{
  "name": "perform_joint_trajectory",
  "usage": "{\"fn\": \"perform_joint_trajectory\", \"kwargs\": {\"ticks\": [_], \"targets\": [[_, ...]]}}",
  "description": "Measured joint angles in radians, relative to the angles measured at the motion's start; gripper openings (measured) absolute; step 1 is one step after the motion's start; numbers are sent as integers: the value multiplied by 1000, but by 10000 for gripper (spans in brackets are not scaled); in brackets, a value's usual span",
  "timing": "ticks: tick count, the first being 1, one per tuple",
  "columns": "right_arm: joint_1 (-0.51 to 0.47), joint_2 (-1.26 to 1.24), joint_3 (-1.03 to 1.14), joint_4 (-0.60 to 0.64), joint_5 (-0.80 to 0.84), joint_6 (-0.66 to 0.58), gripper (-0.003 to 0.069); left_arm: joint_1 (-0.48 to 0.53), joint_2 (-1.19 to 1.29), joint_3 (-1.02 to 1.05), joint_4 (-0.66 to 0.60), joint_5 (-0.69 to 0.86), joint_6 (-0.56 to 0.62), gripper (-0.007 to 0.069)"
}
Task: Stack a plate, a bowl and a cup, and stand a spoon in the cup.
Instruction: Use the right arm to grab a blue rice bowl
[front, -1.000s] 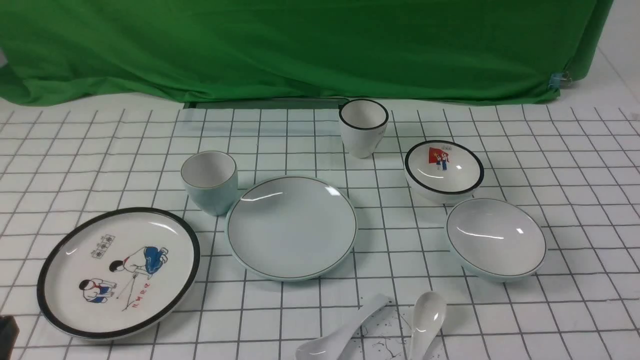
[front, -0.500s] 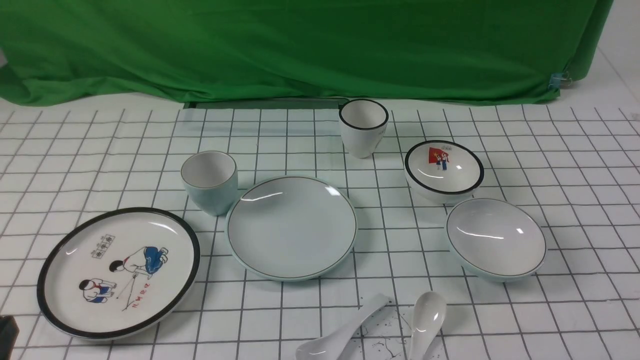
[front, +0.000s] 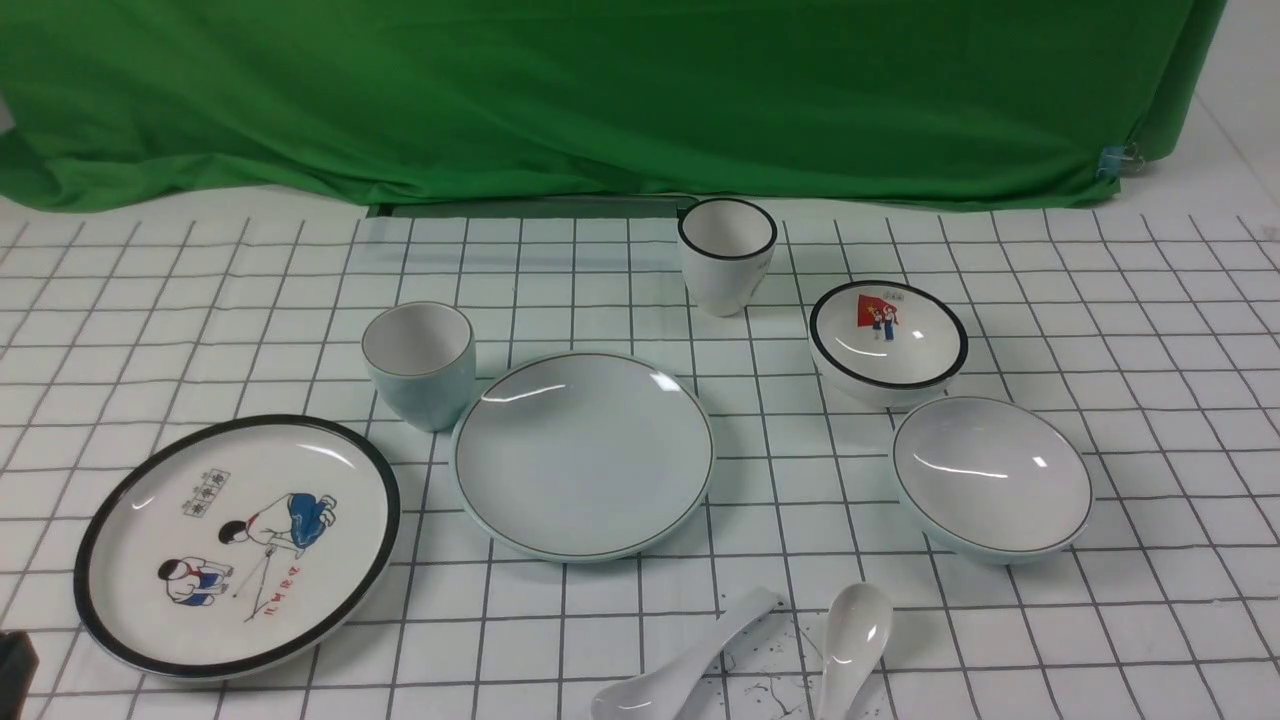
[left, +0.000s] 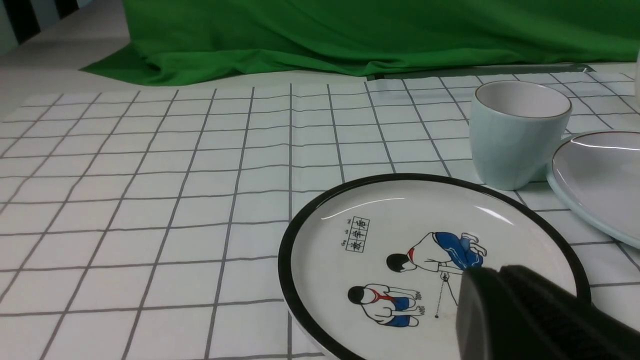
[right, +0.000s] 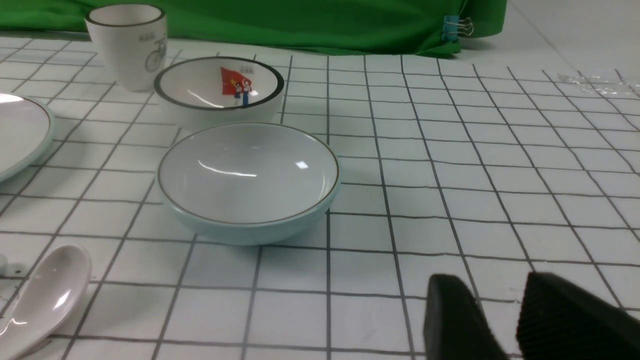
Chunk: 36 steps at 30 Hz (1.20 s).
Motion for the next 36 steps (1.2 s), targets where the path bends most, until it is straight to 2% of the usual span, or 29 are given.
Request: {"fn": "perform_joint_trajectory", "kwargs": {"ticks": [5, 9, 11, 14, 17, 19, 21, 22, 23, 24, 25, 26, 27, 30, 32, 35, 36], "targets": [[0, 0, 0, 0, 0, 0, 242, 0, 0, 0, 31, -9, 0, -29], [0, 0, 0, 0, 0, -1, 242, 0, 0, 0, -35, -47, 0, -29], [0, 0, 0, 0, 0, -1, 242, 0, 0, 0, -133, -71, 0, -29], [0, 0, 0, 0, -1, -1, 242, 0, 0, 0, -371, -86, -13, -29], [0, 0, 0, 9, -4, 16, 242, 0, 0, 0, -682, -87, -87, -29], [0, 0, 0, 72, -25, 107, 242, 0, 0, 0, -830, -89, -132, -29], [0, 0, 0, 214, -59, 313, 242, 0, 0, 0, -933, -90, -160, -29], [0, 0, 0, 283, -77, 434, 242, 0, 0, 0, -951, -91, -169, -29], [0, 0, 0, 295, -79, 458, 242, 0, 0, 0, -952, -91, -171, -29], [0, 0, 0, 362, -92, 637, 242, 0, 0, 0, -954, -99, -177, -29], [0, 0, 0, 362, -92, 637, 242, 0, 0, 0, -954, -99, -177, -29], [0, 0, 0, 392, -97, 729, 242, 0, 0, 0, -954, -107, -180, -29], [0, 0, 0, 398, -98, 744, 242, 0, 0, 0, -954, -108, -180, -29], [0, 0, 0, 405, -100, 734, 242, 0, 0, 0, -954, -106, -178, -29], [0, 0, 0, 410, -115, 695, 242, 0, 0, -23, -935, -69, -134, -29], [0, 0, 0, 410, -133, 602, 239, 0, 0, -103, -873, -10, -47, -29], [0, 0, 0, 410, -142, 524, 235, 0, 6, -175, -794, 37, -25, -29]]}}
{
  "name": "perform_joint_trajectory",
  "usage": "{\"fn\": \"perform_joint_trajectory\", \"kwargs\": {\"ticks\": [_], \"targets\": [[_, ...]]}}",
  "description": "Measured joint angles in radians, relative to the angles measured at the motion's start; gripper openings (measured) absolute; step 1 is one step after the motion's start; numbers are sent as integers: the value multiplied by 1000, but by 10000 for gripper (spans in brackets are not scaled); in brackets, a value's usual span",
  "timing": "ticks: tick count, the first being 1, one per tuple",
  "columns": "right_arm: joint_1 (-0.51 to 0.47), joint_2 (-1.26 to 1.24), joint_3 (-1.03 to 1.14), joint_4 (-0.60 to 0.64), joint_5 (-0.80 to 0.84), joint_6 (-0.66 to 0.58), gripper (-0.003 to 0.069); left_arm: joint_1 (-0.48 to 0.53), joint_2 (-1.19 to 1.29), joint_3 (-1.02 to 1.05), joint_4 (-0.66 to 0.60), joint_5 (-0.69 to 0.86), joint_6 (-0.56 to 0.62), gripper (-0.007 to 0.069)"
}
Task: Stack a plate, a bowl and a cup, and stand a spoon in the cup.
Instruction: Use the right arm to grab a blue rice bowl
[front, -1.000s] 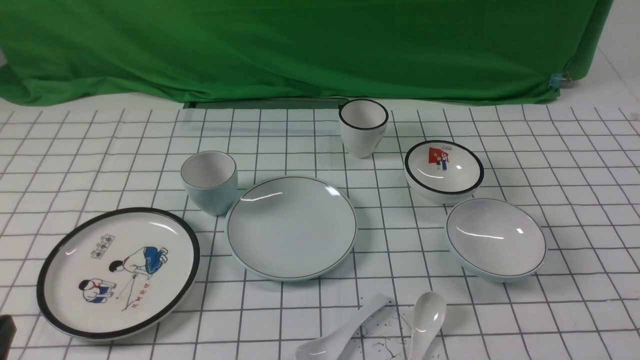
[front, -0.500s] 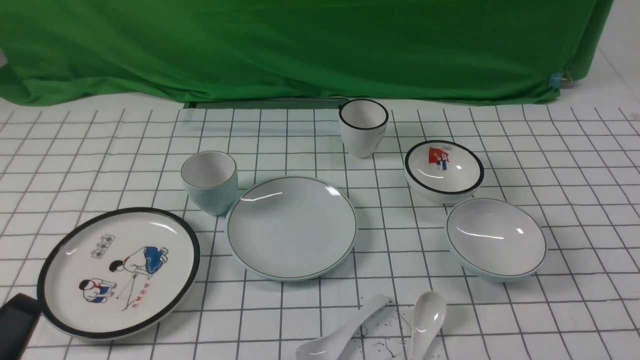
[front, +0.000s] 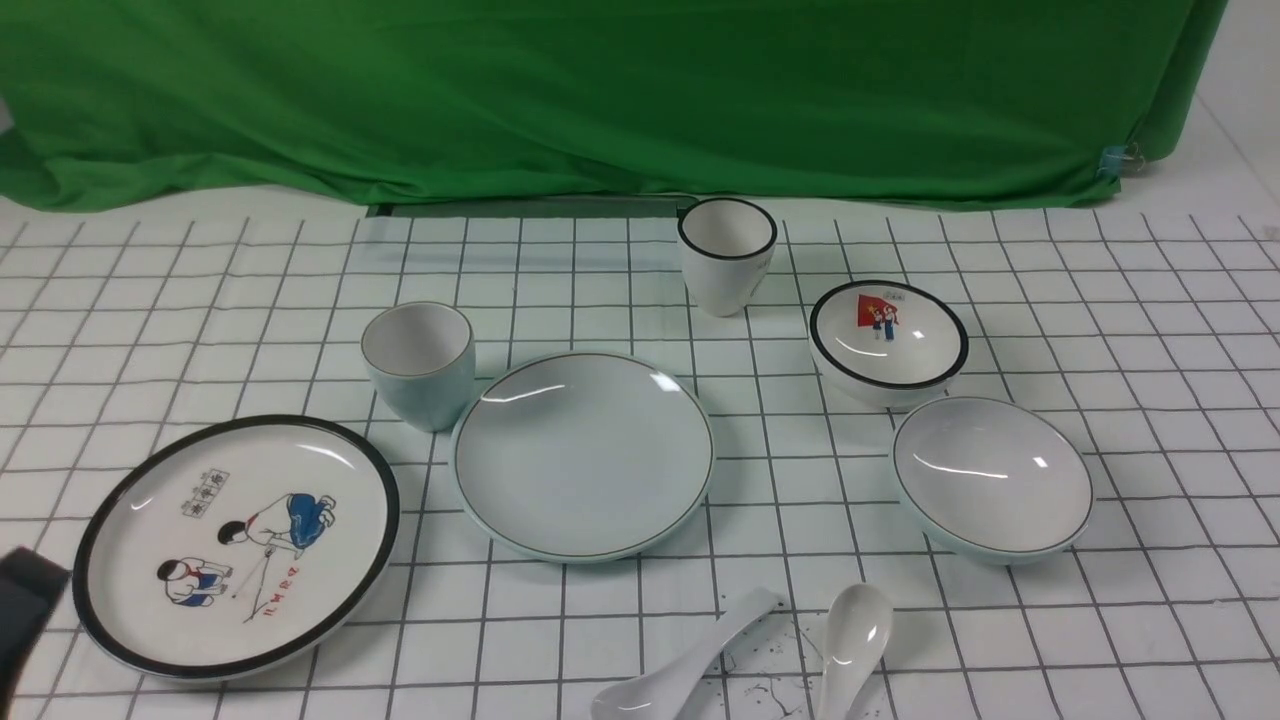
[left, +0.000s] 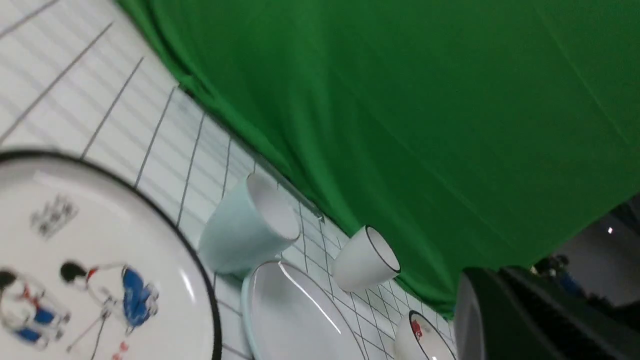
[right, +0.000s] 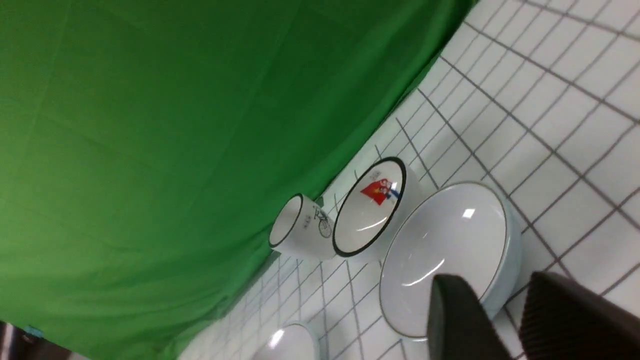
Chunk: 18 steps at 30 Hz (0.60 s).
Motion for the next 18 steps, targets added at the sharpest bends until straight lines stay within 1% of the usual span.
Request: {"fn": "perform_joint_trajectory", "kwargs": {"ticks": [1, 2, 4, 5, 6, 7, 8, 9, 10, 12, 14, 16, 17, 18], "targets": [[0, 2, -1, 1, 6, -61, 229, 0, 24, -59, 79, 44, -7, -29], [0, 7, -11, 1, 15, -91, 219, 0, 44, -90, 138, 69, -17, -29], [0, 36, -63, 1, 61, -218, 155, 0, 145, -202, 294, 165, -41, -29], [0, 67, -110, 1, 87, -305, 99, 0, 202, -253, 368, 212, -47, -29], [0, 94, -147, 1, 100, -354, 72, 0, 240, -296, 424, 250, -46, -29], [0, 102, -157, 1, 109, -389, 65, 0, 278, -307, 437, 260, -46, -29], [0, 164, -220, -2, 140, -497, 32, 0, 345, -386, 519, 324, -37, -29], [0, 217, -292, -6, 182, -603, 20, 0, 426, -445, 567, 394, -11, -29], [1, 276, -345, -10, 214, -667, 17, 0, 481, -506, 607, 456, 13, -29], [1, 389, -483, -22, 318, -795, 14, -1, 617, -622, 668, 586, 72, -29], [1, 521, -620, -32, 447, -884, 14, -12, 739, -712, 697, 685, 101, -29], [1, 653, -742, -35, 587, -940, 14, -47, 837, -796, 711, 750, 131, -29], [1, 665, -753, -35, 600, -944, 14, -51, 855, -802, 713, 753, 133, -29], [3, 775, -840, -37, 707, -969, 14, -102, 915, -848, 722, 774, 150, -29]]}}
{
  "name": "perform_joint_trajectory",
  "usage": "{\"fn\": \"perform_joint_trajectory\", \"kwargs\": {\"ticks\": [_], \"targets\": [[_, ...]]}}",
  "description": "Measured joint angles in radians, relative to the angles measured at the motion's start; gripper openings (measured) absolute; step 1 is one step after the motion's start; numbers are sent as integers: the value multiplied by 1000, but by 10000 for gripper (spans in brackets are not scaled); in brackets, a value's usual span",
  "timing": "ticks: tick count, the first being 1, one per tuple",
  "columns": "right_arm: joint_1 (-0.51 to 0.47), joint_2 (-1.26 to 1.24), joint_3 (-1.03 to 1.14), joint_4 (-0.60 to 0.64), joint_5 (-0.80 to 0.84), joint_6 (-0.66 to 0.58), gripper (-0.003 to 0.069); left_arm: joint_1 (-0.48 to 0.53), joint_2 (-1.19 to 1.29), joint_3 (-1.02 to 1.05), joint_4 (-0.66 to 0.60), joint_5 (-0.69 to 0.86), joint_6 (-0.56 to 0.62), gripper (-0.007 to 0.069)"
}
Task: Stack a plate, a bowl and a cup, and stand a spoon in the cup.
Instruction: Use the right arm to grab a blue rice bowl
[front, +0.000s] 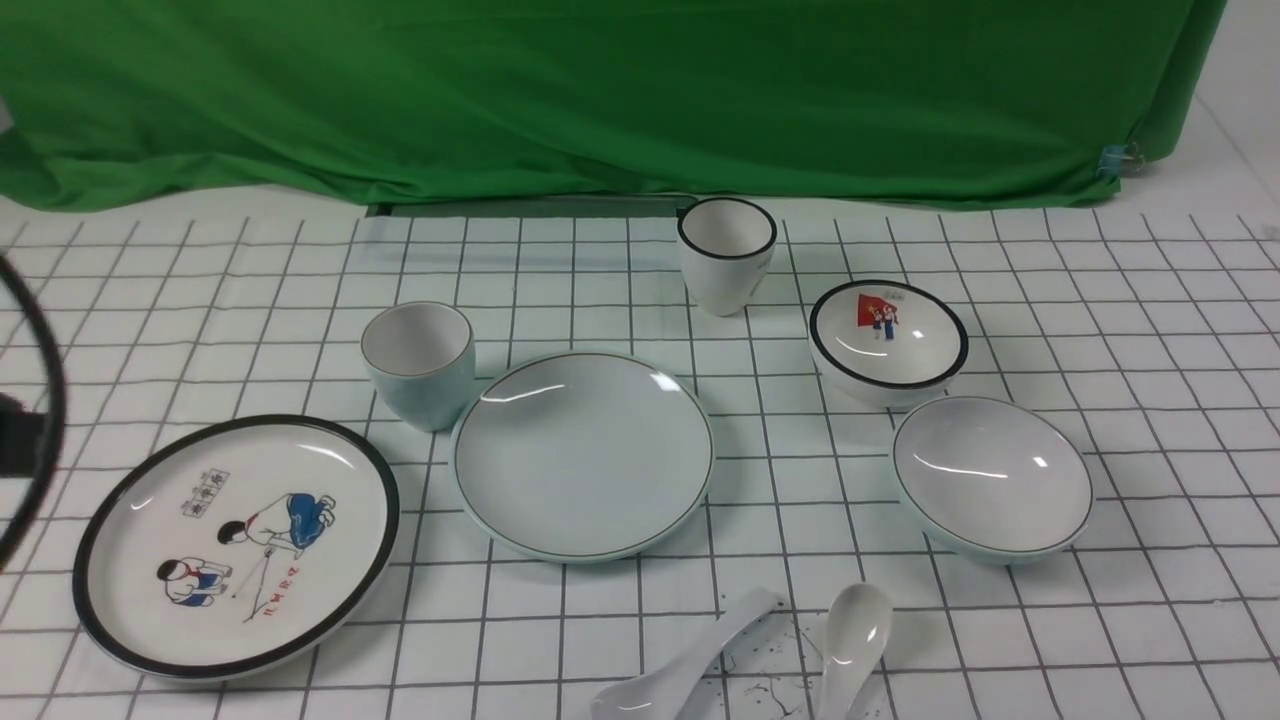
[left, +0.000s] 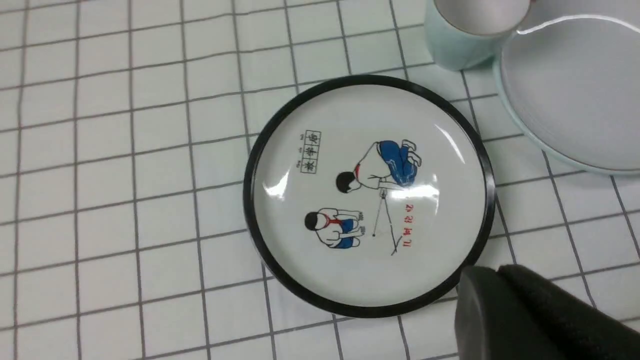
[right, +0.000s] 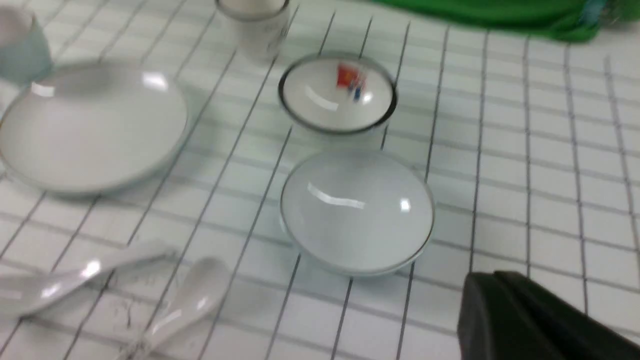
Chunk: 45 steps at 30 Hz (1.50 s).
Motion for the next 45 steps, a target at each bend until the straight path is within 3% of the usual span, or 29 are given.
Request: {"fn": "perform_joint_trajectory", "kwargs": {"ticks": [6, 11, 14, 15, 16, 17, 19, 21, 23, 29, 33, 35, 38, 45], "targets": [[53, 257, -126, -67, 119, -21, 15, -183, 165, -72, 15, 9, 20, -29], [91, 443, -147, -195, 102, 77, 40, -321, 283, -95, 48, -16, 20, -29], [91, 575, -169, -279, 46, 167, 136, -387, 341, -96, 55, -69, 20, -29], [88, 611, -179, -297, 21, 193, 198, -399, 356, -96, 55, -80, 20, -29], [88, 626, -183, -301, 12, 201, 209, -403, 360, -96, 55, -84, 20, -29], [85, 683, -201, -308, -16, 223, 309, -411, 371, -97, 55, -98, 20, -29], [81, 753, -227, -310, -50, 249, 427, -416, 379, -97, 55, -106, 20, -29], [78, 813, -248, -311, -78, 265, 496, -416, 383, -97, 55, -107, 20, -29], [78, 870, -264, -314, -101, 271, 521, -416, 384, -97, 55, -110, 20, -29], [78, 1017, -288, -315, -191, 290, 473, -416, 384, -97, 55, -124, 30, -29], [78, 1062, -288, -311, -215, 300, 382, -416, 384, -97, 55, -153, 32, -29], [78, 1062, -293, -311, -212, 308, 245, -416, 384, -97, 55, -162, 32, -29], [78, 1034, -304, -296, -201, 316, 109, -416, 384, -97, 62, -167, 32, -29], [87, 920, -307, -307, -86, 293, 71, -416, 384, -97, 69, -168, 33, -29]]}}
